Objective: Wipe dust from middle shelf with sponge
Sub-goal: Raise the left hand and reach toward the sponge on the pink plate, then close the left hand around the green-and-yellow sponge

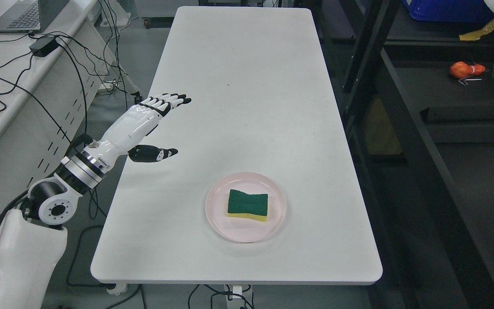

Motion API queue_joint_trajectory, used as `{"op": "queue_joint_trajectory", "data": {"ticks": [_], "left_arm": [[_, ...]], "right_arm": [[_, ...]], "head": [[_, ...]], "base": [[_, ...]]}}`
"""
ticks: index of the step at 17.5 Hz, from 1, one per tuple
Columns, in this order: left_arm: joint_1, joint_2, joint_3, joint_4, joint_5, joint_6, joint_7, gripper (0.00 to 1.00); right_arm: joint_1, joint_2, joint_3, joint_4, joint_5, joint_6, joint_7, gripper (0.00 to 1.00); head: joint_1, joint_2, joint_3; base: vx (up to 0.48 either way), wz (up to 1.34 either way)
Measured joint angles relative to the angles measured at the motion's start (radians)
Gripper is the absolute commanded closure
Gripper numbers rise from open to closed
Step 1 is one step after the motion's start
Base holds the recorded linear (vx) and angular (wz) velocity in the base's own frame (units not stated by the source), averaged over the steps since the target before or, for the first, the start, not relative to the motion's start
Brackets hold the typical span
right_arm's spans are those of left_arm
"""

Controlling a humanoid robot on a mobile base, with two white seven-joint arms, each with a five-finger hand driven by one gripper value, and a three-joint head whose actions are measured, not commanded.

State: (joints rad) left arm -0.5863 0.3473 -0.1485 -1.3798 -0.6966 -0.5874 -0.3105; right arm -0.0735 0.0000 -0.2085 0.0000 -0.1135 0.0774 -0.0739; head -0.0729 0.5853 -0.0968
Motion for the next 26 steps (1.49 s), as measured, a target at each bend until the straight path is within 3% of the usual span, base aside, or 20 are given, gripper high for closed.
{"op": "queue_joint_trajectory", "data": {"ticks": [4, 8, 16, 26], "left_arm": [[-0.099, -0.010, -0.154, 0.030, -0.179, -0.022, -0.022, 0.07], [-0.150, -0.028, -0.267, 0.043, -0.260, -0.069, -0.131, 0.07], [-0.220, -0.050, -0.409, -0.004, -0.317, -0.081, -0.284, 0.07], [-0.229, -0.055, -0.509, -0.074, -0.339, -0.077, -0.343, 0.07]], "right_arm": [[0.000, 0.000, 0.000, 0.000, 0.000, 0.001, 0.000, 0.00], [0.000, 0.000, 0.000, 0.000, 0.000, 0.003, 0.000, 0.00], [0.000, 0.000, 0.000, 0.000, 0.000, 0.001, 0.000, 0.00], [0.000, 0.000, 0.000, 0.000, 0.000, 0.000, 0.000, 0.00]], "head": [[0.0000, 0.000, 0.000], [0.0000, 0.000, 0.000], [0.0000, 0.000, 0.000], [0.0000, 0.000, 0.000]], "base": [[0.000, 0.00], [0.000, 0.00], [0.000, 0.00], [0.000, 0.00]]}}
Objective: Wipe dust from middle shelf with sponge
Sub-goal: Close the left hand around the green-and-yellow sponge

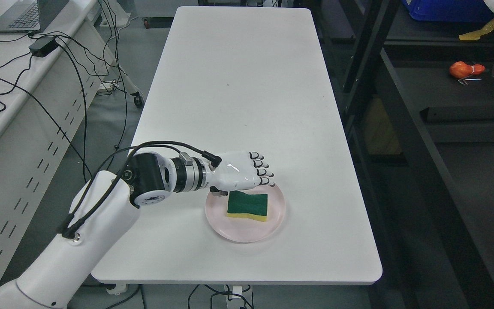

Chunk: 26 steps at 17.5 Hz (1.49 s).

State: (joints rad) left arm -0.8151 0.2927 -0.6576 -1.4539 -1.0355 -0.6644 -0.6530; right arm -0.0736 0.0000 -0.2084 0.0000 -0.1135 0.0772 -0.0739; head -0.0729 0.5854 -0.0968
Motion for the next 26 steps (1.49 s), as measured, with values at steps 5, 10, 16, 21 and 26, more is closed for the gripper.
{"op": "queue_joint_trajectory", "data": {"ticks": [5, 10, 16, 21, 26], "left_arm": [[0.019, -0.004, -0.033, -0.011, -0.027, 0.003, 0.000, 0.07], [0.059, -0.006, -0.050, -0.019, -0.056, 0.006, 0.007, 0.08], [0.093, -0.009, -0.003, -0.024, -0.065, 0.008, 0.008, 0.31], [0.165, -0.040, 0.113, -0.025, -0.060, 0.001, -0.001, 0.77], [0.208, -0.081, 0.267, -0.009, 0.081, -0.010, -0.049, 1.00]], "right_arm": [[0.000, 0.000, 0.000, 0.000, 0.000, 0.000, 0.000, 0.00], [0.000, 0.000, 0.000, 0.000, 0.000, 0.000, 0.000, 0.00], [0.000, 0.000, 0.000, 0.000, 0.000, 0.000, 0.000, 0.00], [0.000, 0.000, 0.000, 0.000, 0.000, 0.000, 0.000, 0.00], [0.000, 0.000, 0.000, 0.000, 0.000, 0.000, 0.000, 0.00]], "head": [[0.0000, 0.000, 0.000], [0.0000, 0.000, 0.000], [0.0000, 0.000, 0.000], [0.0000, 0.000, 0.000], [0.0000, 0.000, 0.000]], "base": [[0.000, 0.00], [0.000, 0.00], [0.000, 0.00], [0.000, 0.00], [0.000, -0.01]]}}
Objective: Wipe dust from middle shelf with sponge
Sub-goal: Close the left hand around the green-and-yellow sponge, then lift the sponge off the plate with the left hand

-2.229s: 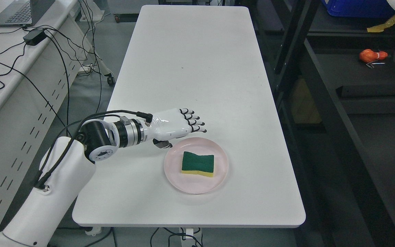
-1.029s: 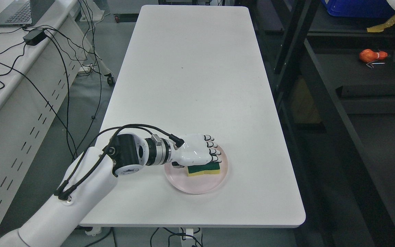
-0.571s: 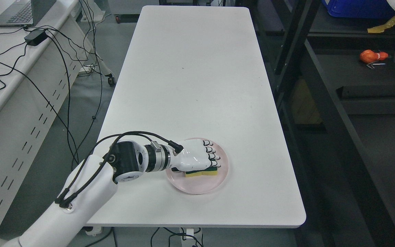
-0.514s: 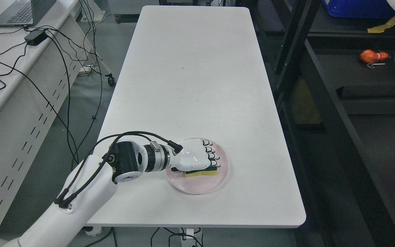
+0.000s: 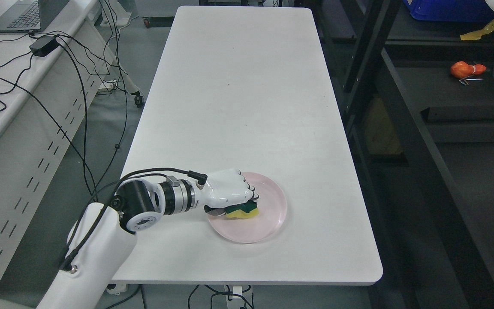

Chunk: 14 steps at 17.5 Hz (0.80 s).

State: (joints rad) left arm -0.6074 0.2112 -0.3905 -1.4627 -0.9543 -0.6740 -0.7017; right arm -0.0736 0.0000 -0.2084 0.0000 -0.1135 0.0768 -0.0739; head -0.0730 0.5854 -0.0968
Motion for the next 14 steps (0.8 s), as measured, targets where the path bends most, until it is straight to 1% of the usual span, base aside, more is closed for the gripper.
{"op": "queue_joint_trajectory", "data": {"ticks": [5, 8, 9, 14], "left_arm": [[0.013, -0.078, 0.207, 0.027, 0.235, 0.019, 0.001, 1.00], [0.030, -0.114, 0.302, 0.036, 0.432, 0.045, 0.044, 0.99], [0.049, -0.131, 0.345, 0.040, 0.545, 0.079, 0.098, 0.99], [0.119, -0.162, 0.426, 0.042, 0.834, 0.204, 0.381, 0.99]], "right_arm": [[0.000, 0.000, 0.000, 0.000, 0.000, 0.000, 0.000, 0.00], [0.000, 0.000, 0.000, 0.000, 0.000, 0.000, 0.000, 0.00], [0.000, 0.000, 0.000, 0.000, 0.000, 0.000, 0.000, 0.00], [0.000, 0.000, 0.000, 0.000, 0.000, 0.000, 0.000, 0.00]], "head": [[0.0000, 0.000, 0.000], [0.0000, 0.000, 0.000], [0.0000, 0.000, 0.000], [0.0000, 0.000, 0.000]], "base": [[0.000, 0.00], [0.000, 0.00], [0.000, 0.00], [0.000, 0.00]]}}
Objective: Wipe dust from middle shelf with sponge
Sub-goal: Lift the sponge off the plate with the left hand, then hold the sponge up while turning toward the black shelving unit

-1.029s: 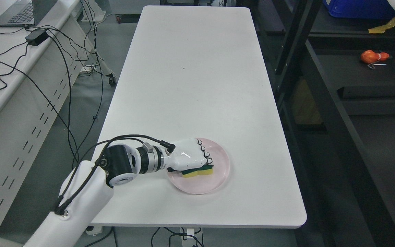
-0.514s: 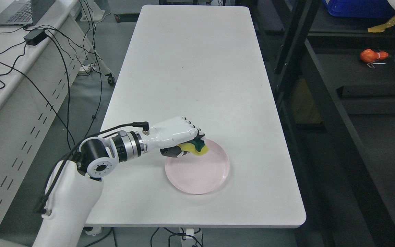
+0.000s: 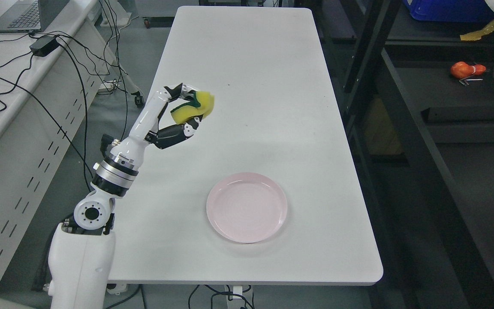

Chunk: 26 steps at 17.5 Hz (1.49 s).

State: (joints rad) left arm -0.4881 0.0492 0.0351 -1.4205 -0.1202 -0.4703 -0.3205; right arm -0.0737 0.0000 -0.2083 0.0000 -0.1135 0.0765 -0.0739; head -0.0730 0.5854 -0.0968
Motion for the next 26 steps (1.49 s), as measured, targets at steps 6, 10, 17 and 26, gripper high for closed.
{"op": "queue_joint_trajectory", "data": {"ticks": [6, 10, 17, 26], "left_arm": [[0.052, -0.022, 0.039, -0.004, 0.208, 0.066, 0.141, 0.99], [0.071, -0.031, 0.045, -0.016, 0.262, 0.069, 0.152, 0.99], [0.129, -0.040, 0.026, -0.044, 0.298, 0.059, 0.153, 0.99], [0.206, -0.045, -0.038, -0.100, 0.309, 0.052, 0.150, 0.99]], "right_arm": [[0.000, 0.000, 0.000, 0.000, 0.000, 0.000, 0.000, 0.00], [0.000, 0.000, 0.000, 0.000, 0.000, 0.000, 0.000, 0.00], [0.000, 0.000, 0.000, 0.000, 0.000, 0.000, 0.000, 0.00], [0.000, 0.000, 0.000, 0.000, 0.000, 0.000, 0.000, 0.00]], "head": [[0.0000, 0.000, 0.000], [0.0000, 0.000, 0.000], [0.0000, 0.000, 0.000], [0.0000, 0.000, 0.000]], "base": [[0.000, 0.00], [-0.020, -0.11], [-0.111, -0.40], [-0.168, -0.24]]}}
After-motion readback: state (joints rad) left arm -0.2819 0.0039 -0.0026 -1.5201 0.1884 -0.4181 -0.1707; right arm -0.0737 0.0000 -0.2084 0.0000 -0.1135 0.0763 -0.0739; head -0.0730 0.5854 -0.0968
